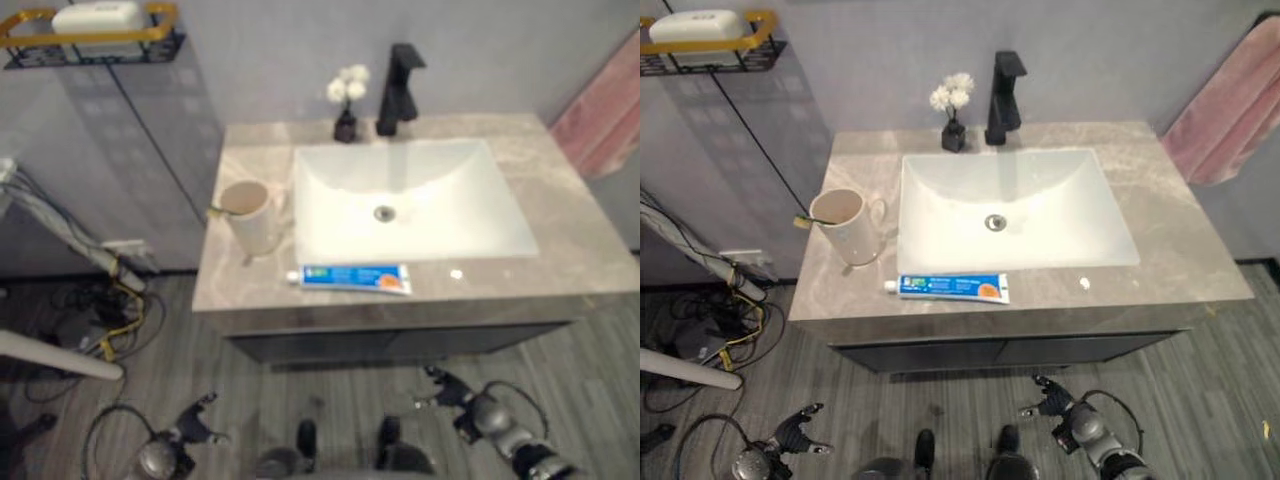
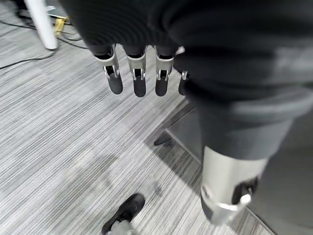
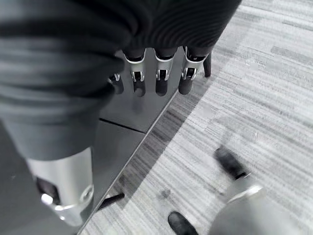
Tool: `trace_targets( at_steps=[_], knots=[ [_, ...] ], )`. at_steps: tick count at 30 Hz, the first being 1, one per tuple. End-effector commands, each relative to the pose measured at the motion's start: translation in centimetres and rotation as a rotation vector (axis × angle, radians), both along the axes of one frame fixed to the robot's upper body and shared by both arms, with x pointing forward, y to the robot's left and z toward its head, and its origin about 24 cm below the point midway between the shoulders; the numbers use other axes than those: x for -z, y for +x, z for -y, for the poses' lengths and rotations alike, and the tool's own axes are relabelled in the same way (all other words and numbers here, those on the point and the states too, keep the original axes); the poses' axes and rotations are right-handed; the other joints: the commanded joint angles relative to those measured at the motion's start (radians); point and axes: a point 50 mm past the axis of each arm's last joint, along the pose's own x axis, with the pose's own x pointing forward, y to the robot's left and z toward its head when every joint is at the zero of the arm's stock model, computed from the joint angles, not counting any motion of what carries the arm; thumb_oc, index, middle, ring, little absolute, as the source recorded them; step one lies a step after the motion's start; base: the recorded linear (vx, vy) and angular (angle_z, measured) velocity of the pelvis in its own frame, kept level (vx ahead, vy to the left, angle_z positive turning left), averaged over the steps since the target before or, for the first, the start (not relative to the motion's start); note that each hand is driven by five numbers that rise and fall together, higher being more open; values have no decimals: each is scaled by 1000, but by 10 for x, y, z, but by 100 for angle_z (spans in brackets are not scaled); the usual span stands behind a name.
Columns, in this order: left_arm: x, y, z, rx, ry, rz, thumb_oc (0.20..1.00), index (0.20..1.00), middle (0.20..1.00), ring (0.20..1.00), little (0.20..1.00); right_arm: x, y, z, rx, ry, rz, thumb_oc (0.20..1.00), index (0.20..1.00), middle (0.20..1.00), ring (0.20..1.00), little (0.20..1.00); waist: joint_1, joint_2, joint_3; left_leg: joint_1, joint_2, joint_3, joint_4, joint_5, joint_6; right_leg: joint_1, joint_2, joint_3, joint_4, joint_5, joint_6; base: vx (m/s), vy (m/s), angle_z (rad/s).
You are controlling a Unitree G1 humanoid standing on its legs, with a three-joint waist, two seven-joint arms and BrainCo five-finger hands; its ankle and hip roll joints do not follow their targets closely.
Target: Put brush and paste in cup on sink, flatten towel.
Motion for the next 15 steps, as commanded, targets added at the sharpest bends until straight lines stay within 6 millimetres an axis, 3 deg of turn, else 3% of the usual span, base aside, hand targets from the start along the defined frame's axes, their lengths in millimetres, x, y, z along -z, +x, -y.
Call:
trace_targets(
  at_steps=[1, 2, 4, 6, 7, 8, 9, 10, 12, 15],
  knots=[
    [-17, 11, -17, -39, 23, 92, 1000, 1000, 1000, 1000, 1000, -12, 15, 2, -46, -15, 57, 1000, 1000, 1000, 1000, 1000, 34, -59, -45, -4, 72, -107, 43, -51, 0, 39, 39, 45, -108, 97, 4, 107, -497, -14],
    [-17, 11, -18, -39, 24, 92, 1000, 1000, 1000, 1000, 1000, -12, 15, 2, -46, -14, 57, 1000, 1000, 1000, 1000, 1000, 34, -58, -45, 0, 75, -107, 36, -48, -2, 40, 41, 44, -106, 94, 3, 123, -617, -6],
    [-20, 15, -20, -57, 24, 113, 1000, 1000, 1000, 1000, 1000, -11, 14, -2, -55, -3, 64, 1000, 1000, 1000, 1000, 1000, 37, -81, -58, 4, 139, -108, -22, -2, -39, 45, 89, 11, -119, 18, -13, 89, -584, 1],
    [-26, 26, -22, -51, 35, 149, 1000, 1000, 1000, 1000, 1000, -19, 19, 0, -65, -5, 105, 1000, 1000, 1000, 1000, 1000, 10, -86, -56, -28, 200, -124, -59, 97, -85, 35, 152, 0, -118, -15, -41, 11, -619, 15],
    [-30, 32, -20, -33, 38, 172, 1000, 1000, 1000, 1000, 1000, -23, 20, 5, -49, -8, 132, 1000, 1000, 1000, 1000, 1000, -6, -88, -55, -48, 206, -114, -59, 117, -88, 33, 162, -21, -123, -19, -47, -17, -498, 47],
    [-33, 41, -16, 4, 42, 189, 1000, 1000, 1000, 1000, 1000, -26, 18, 14, -12, -21, 149, 1000, 1000, 1000, 1000, 1000, -35, -87, -53, -66, 207, -30, -59, 135, -76, 40, 161, -52, -136, -15, -49, 7, -433, 124],
    [-37, 54, -8, 54, 46, 214, 1000, 1000, 1000, 1000, 1000, -24, 13, 25, 48, -48, 139, 1000, 1000, 1000, 1000, 1000, -59, -88, -56, -63, 180, 85, -59, 106, -66, 47, 155, -85, -151, -14, -46, 21, -328, 153],
    [-38, 55, -7, 62, 44, 224, 1000, 1000, 1000, 1000, 1000, -24, 10, 31, 70, -54, 138, 1000, 1000, 1000, 1000, 1000, -55, -84, -56, -62, 154, 84, -51, 89, -63, 54, 158, -86, -163, -11, -43, 24, -191, 145],
    [-44, 57, -6, 74, 39, 256, 1000, 1000, 1000, 1000, 1000, -23, 6, 35, 89, -61, 131, 1000, 1000, 1000, 1000, 1000, -57, -79, -60, -62, 145, 98, -50, 85, -63, 62, 158, -90, -174, -3, -43, 34, -93, 18],
    [-54, 49, -16, 56, 59, 301, 1000, 1000, 1000, 1000, 1000, -21, -1, 43, 116, -71, 107, 1000, 1000, 1000, 1000, 1000, -24, -71, -59, -72, 113, -7, -39, 103, -69, 68, 177, -70, -188, -7, -57, 38, -118, -13]
  ],
)
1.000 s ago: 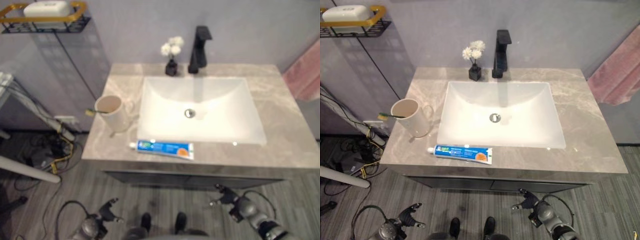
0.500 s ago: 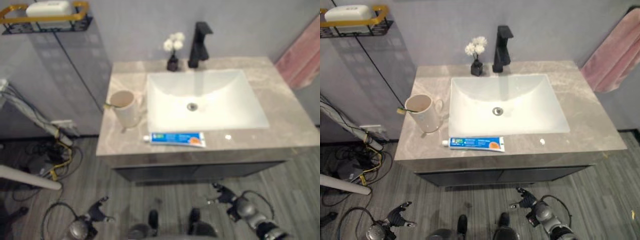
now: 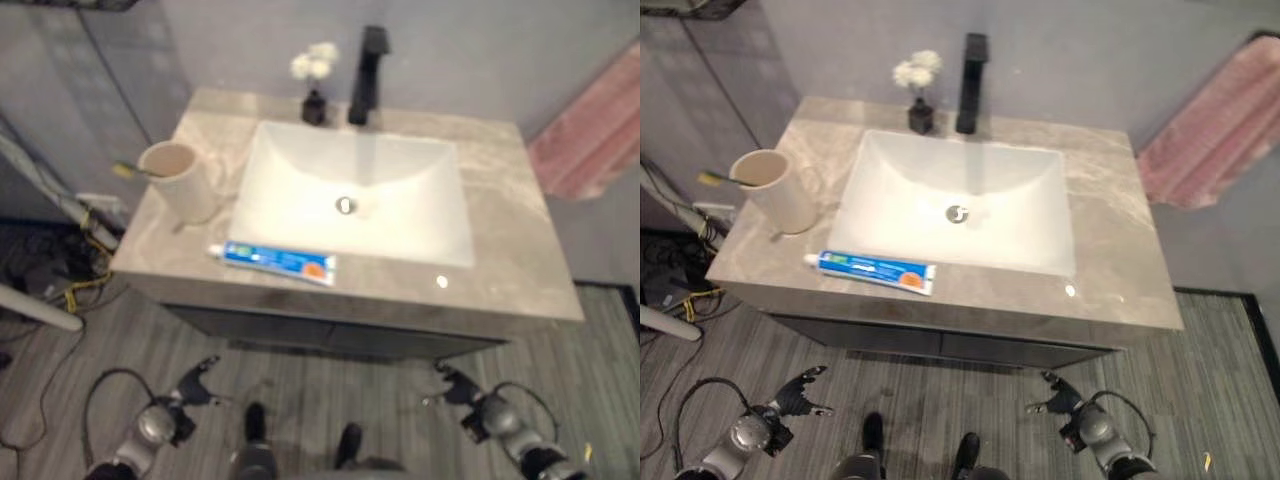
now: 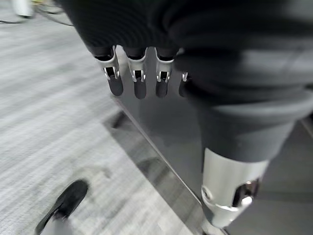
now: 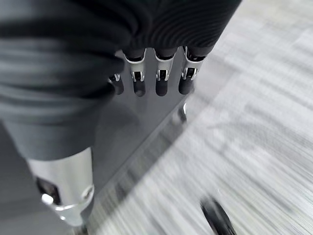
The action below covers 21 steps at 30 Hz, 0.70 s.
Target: Put brush and paste in cup on sink, flatten towel.
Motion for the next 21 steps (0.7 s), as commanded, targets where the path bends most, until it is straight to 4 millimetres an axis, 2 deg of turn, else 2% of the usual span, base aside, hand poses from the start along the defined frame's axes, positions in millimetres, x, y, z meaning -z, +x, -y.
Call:
trace_targets(
  at_steps=[1, 2, 3, 7, 8, 10, 12, 13, 14, 15, 16, 17, 18, 19, 21],
  knots=[
    [-28, 2, -31, -60, 78, 135, 1000, 1000, 1000, 1000, 1000, 0, -12, 13, 37, -6, -10, 1000, 1000, 1000, 1000, 1000, 42, 14, -15, 6, -26, -121, -8, -63, -38, -29, -33, 54, 51, -12, 32, 30, -88, -36],
    [-28, 1, -32, -61, 79, 134, 1000, 1000, 1000, 1000, 1000, 1, -12, 13, 36, -6, -12, 1000, 1000, 1000, 1000, 1000, 39, 13, -15, 8, -26, -122, -10, -62, -38, -27, -33, 52, 50, -12, 32, 41, -22, -40],
    [-38, -4, -41, -75, 99, 167, 1000, 1000, 1000, 1000, 1000, 2, -20, 19, 61, -2, -22, 1000, 1000, 1000, 1000, 1000, 45, 25, -19, 7, -28, -130, -10, -61, -44, -18, -36, 41, 45, -11, 34, 18, 12, -9],
    [-53, -7, -48, -41, 139, 206, 1000, 1000, 1000, 1000, 1000, 4, -26, 23, 81, -8, -38, 1000, 1000, 1000, 1000, 1000, 45, 35, -25, 12, -33, -138, -10, -68, -47, -3, -39, 34, 32, -8, 37, 27, 56, 23],
    [-79, -8, -59, 8, 204, 269, 1000, 1000, 1000, 1000, 1000, 7, -35, 28, 130, -3, -56, 1000, 1000, 1000, 1000, 1000, 57, 51, -31, 20, -39, -143, -10, -80, -45, 10, -47, 33, 19, 0, 43, 43, 121, 18],
    [-100, -12, -71, 22, 259, 303, 1000, 1000, 1000, 1000, 1000, 13, -41, 26, 152, 11, -83, 1000, 1000, 1000, 1000, 1000, 65, 55, -34, 31, -46, -145, -10, -94, -42, 22, -53, 37, 7, 10, 50, 45, 143, 5],
    [-139, -8, -81, 90, 351, 379, 1000, 1000, 1000, 1000, 1000, 16, -44, 22, 127, 29, -104, 1000, 1000, 1000, 1000, 1000, 73, 64, -36, 42, -54, -138, -10, -112, -36, 27, -63, 46, 2, 25, 63, 31, 168, 3],
    [-155, -4, -81, 129, 387, 413, 1000, 1000, 1000, 1000, 1000, 16, -45, 21, 110, 27, -111, 1000, 1000, 1000, 1000, 1000, 77, 65, -36, 43, -57, -135, -10, -116, -34, 28, -66, 49, 1, 28, 67, 16, 124, 2],
    [-156, -5, -82, 128, 389, 412, 1000, 1000, 1000, 1000, 1000, 17, -45, 20, 108, 29, -112, 1000, 1000, 1000, 1000, 1000, 76, 62, -36, 44, -57, -133, -10, -117, -33, 29, -66, 51, 0, 28, 67, 11, 151, -12],
    [-182, -1, -84, 158, 432, 482, 1000, 1000, 1000, 1000, 1000, 19, -48, 18, 90, 35, -131, 1000, 1000, 1000, 1000, 1000, 81, 65, -38, 48, -64, -130, -10, -128, -28, 28, -74, 57, -2, 39, 77, 7, 108, -14],
    [-183, -2, -85, 156, 434, 481, 1000, 1000, 1000, 1000, 1000, 19, -48, 17, 87, 38, -132, 1000, 1000, 1000, 1000, 1000, 81, 63, -38, 49, -64, -128, -10, -129, -28, 28, -75, 59, -2, 39, 77, 6, 149, -18],
    [-197, 3, -82, 168, 440, 542, 1000, 1000, 1000, 1000, 1000, 20, -51, 17, 95, 37, -142, 1000, 1000, 1000, 1000, 1000, 81, 65, -39, 49, -67, -127, -10, -132, -27, 25, -79, 59, -2, 42, 82, -1, 45, -10],
    [-198, 2, -83, 167, 441, 541, 1000, 1000, 1000, 1000, 1000, 21, -51, 17, 94, 38, -142, 1000, 1000, 1000, 1000, 1000, 81, 63, -39, 49, -67, -126, -10, -133, -27, 25, -79, 60, -2, 42, 82, -5, 106, -13],
    [-216, 7, -82, 181, 459, 602, 1000, 1000, 1000, 1000, 1000, 23, -53, 16, 98, 39, -154, 1000, 1000, 1000, 1000, 1000, 82, 65, -40, 48, -71, -122, -10, -137, -26, 22, -85, 61, -2, 49, 87, -6, 96, -9],
    [-237, 14, -76, 215, 462, 673, 1000, 1000, 1000, 1000, 1000, 24, -57, 16, 102, 42, -167, 1000, 1000, 1000, 1000, 1000, 80, 65, -42, 45, -76, -120, -10, -140, -24, 17, -91, 63, -2, 56, 93, -6, 101, -8]
  ],
)
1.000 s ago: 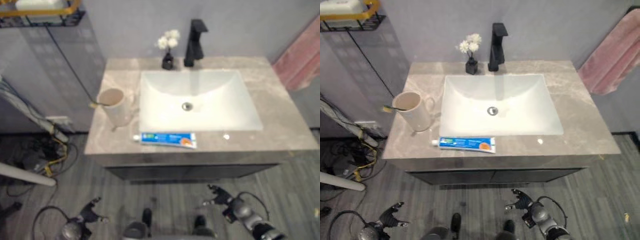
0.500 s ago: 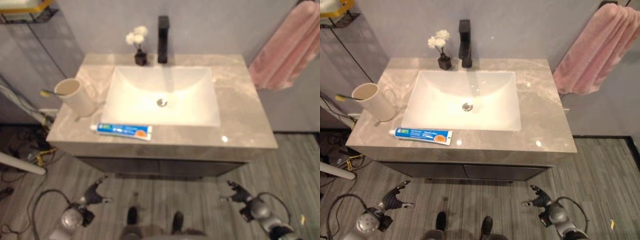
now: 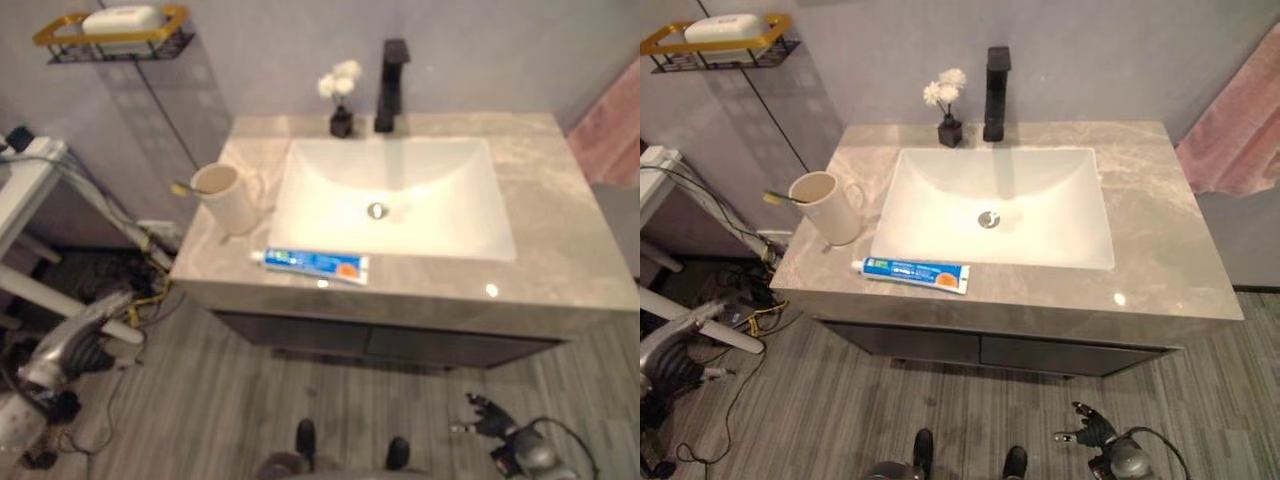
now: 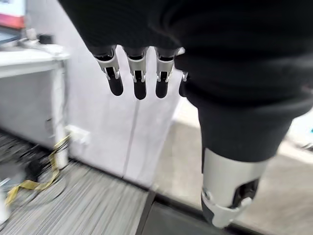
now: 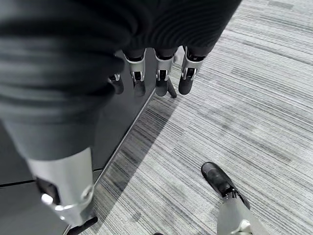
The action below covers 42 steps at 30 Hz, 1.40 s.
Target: Put brush and paste in cup on sink, flatten towel.
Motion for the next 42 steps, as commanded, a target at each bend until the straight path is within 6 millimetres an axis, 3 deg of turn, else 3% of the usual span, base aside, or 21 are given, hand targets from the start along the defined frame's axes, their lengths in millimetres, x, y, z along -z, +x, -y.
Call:
trace_targets(
  at_steps=[1, 4, 6, 16, 22, 29, 41, 42],
  knots=[
    [-53, 18, -4, 45, 15, 190, 1000, 1000, 1000, 1000, 1000, 0, 7, -2, -36, -3, -5, 1000, 1000, 1000, 1000, 1000, -8, -31, -19, -7, 4, -41, 12, -43, 23, -3, -11, 21, 3, 15, 20, -2, 71, -9],
    [-64, 22, 1, 81, 1, 218, 1000, 1000, 1000, 1000, 1000, 1, 4, -2, -37, -1, -17, 1000, 1000, 1000, 1000, 1000, -10, -31, -20, -6, 1, -36, 12, -45, 24, -6, -16, 24, 3, 18, 23, 3, 49, -8],
    [-85, 28, 12, 153, 15, 248, 1000, 1000, 1000, 1000, 1000, 3, -3, 1, -23, -9, -49, 1000, 1000, 1000, 1000, 1000, -12, -25, -25, -8, -2, -25, 12, -51, 25, -17, -22, 31, 3, 22, 30, 4, 68, -8],
    [-103, 37, 39, 300, -78, 258, 1000, 1000, 1000, 1000, 1000, 10, -22, 5, 6, -15, -112, 1000, 1000, 1000, 1000, 1000, -30, -17, -28, -13, -4, 1, 12, -59, 25, -43, -29, 60, 3, 31, 41, 13, 25, -14],
    [-97, 40, 48, 336, -134, 235, 1000, 1000, 1000, 1000, 1000, 10, -21, 6, 17, -23, -109, 1000, 1000, 1000, 1000, 1000, -32, -4, -25, -27, -6, 20, 12, -59, 25, -72, -34, 77, 3, 40, 47, 5, 5, -8],
    [-66, 46, 52, 325, -247, 150, 1000, 1000, 1000, 1000, 1000, 9, -19, 1, -31, -14, -97, 1000, 1000, 1000, 1000, 1000, -46, -4, -23, -31, -3, 39, 12, -60, 25, -90, -30, 97, 3, 40, 46, 19, -11, -15],
    [-56, 59, 62, 350, -237, 120, 1000, 1000, 1000, 1000, 1000, 9, -24, 7, -5, -36, -107, 1000, 1000, 1000, 1000, 1000, -70, 3, -22, -44, 0, 42, 12, -57, 22, -106, -26, 105, 3, 38, 44, 8, -5, -4],
    [-46, 65, 62, 327, -310, 105, 1000, 1000, 1000, 1000, 1000, 10, -28, 8, 13, -34, -119, 1000, 1000, 1000, 1000, 1000, -81, 4, -21, -50, 4, 48, 12, -55, 20, -116, -25, 110, 3, 40, 42, 43, -32, 1]
  ],
)
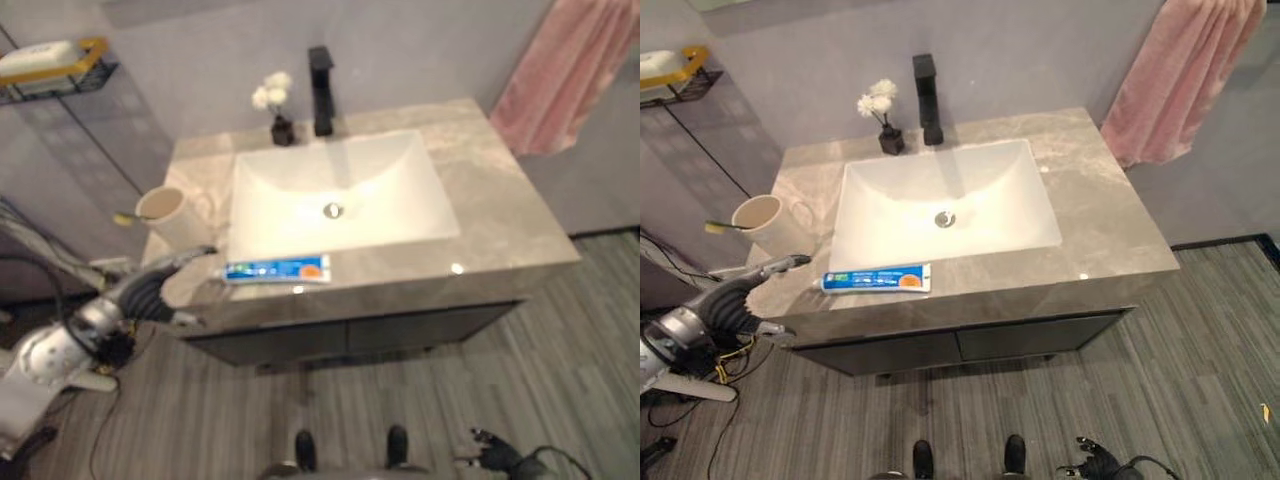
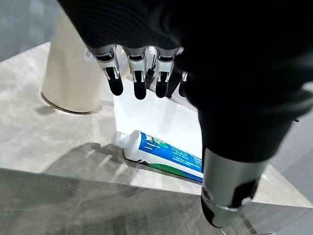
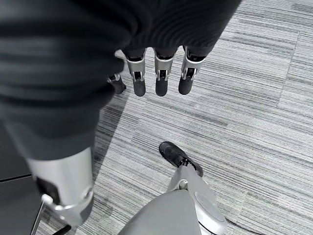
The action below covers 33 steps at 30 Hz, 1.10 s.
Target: Put brush and paste in cup on sink, flatten towel.
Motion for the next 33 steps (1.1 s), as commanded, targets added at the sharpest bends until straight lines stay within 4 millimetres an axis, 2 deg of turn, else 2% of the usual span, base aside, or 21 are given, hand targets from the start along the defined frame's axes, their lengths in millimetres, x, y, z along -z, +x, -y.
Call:
trace_targets(
  at_steps=[1, 9, 10, 11, 14, 15, 20, 27, 28, 29, 31, 33],
  knots=[
    [-15, 21, -2, -33, -77, 107, 1000, 1000, 1000, 1000, 1000, -4, 11, 5, 34, -10, 31, 1000, 1000, 1000, 1000, 1000, -29, -11, 29, -19, 5, -77, 13, -49, 12, -13, -23, -8, 5, 1, 35, 43, -32, 3],
    [-6, 29, 0, -41, -91, 78, 1000, 1000, 1000, 1000, 1000, -5, 15, 6, 34, -13, 41, 1000, 1000, 1000, 1000, 1000, -36, -12, 30, -37, 10, -65, 13, -45, 10, -42, -18, 9, 5, 6, 33, 12, -9, -12],
    [5, 32, 2, -54, -146, 39, 1000, 1000, 1000, 1000, 1000, -5, 16, 6, 40, -9, 45, 1000, 1000, 1000, 1000, 1000, -41, -15, 31, -40, 10, -64, 13, -44, 11, -48, -17, 13, 5, 7, 32, 18, -4, -4],
    [12, 33, 2, -64, -171, 18, 1000, 1000, 1000, 1000, 1000, -5, 15, 6, 92, 8, 55, 1000, 1000, 1000, 1000, 1000, -44, -14, 31, -42, 11, -63, 13, -44, 11, -50, -16, 14, 5, 7, 32, 19, -4, -7],
    [15, 35, 5, -57, -164, 10, 1000, 1000, 1000, 1000, 1000, -4, 14, 7, 187, 39, 79, 1000, 1000, 1000, 1000, 1000, -45, -12, 32, -42, 12, -61, 13, -45, 11, -51, -14, 19, 5, 7, 31, 25, -5, -8],
    [17, 39, 12, -45, -178, 12, 1000, 1000, 1000, 1000, 1000, -4, 18, 5, 238, 68, 114, 1000, 1000, 1000, 1000, 1000, -51, -15, 28, -45, 15, -55, 13, -46, 10, -58, -11, 24, 5, 6, 30, 31, -20, -9],
    [22, 45, 18, -29, -160, 0, 1000, 1000, 1000, 1000, 1000, -6, 21, 4, 215, 61, 129, 1000, 1000, 1000, 1000, 1000, -59, -20, 26, -50, 21, -50, 13, -46, 9, -69, -4, 28, 5, 4, 28, 14, -10, -3],
    [28, 44, 13, -36, -95, -30, 1000, 1000, 1000, 1000, 1000, -8, 23, 6, 209, 54, 142, 1000, 1000, 1000, 1000, 1000, -59, -26, 25, -50, 27, -41, 13, -45, 6, -75, 1, 37, 5, 5, 27, 10, -11, -5],
    [32, 44, 11, -38, -55, -47, 843, 843, 843, 843, 843, -8, 24, 5, 199, 54, 142, 1000, 1000, 1000, 1000, 1000, -61, -28, 26, -50, 29, -40, 13, -45, 5, -74, 3, 39, 5, 3, 27, 0, 0, 0],
    [33, 44, 11, -39, -39, -53, 501, 501, 501, 501, 501, -8, 23, 5, 196, 54, 140, 1000, 1000, 1000, 1000, 1000, -61, -28, 26, -49, 29, -40, 13, -46, 4, -73, 3, 38, 5, 2, 26, 0, 0, 0],
    [36, 43, 10, -33, 4, -65, 200, 200, 200, 200, 200, -8, 23, 3, 174, 52, 135, 1000, 1000, 1000, 1000, 1000, -62, -29, 26, -48, 30, -41, 13, -45, 4, -71, 4, 37, 5, 0, 26, 1, -4, -2],
    [38, 43, 11, -25, 25, -70, 200, 200, 200, 200, 200, -8, 22, 3, 167, 49, 132, 1000, 1000, 1000, 1000, 1000, -62, -30, 26, -46, 31, -42, 13, -45, 3, -69, 4, 36, 5, -1, 26, 0, -8, -4]
  ],
)
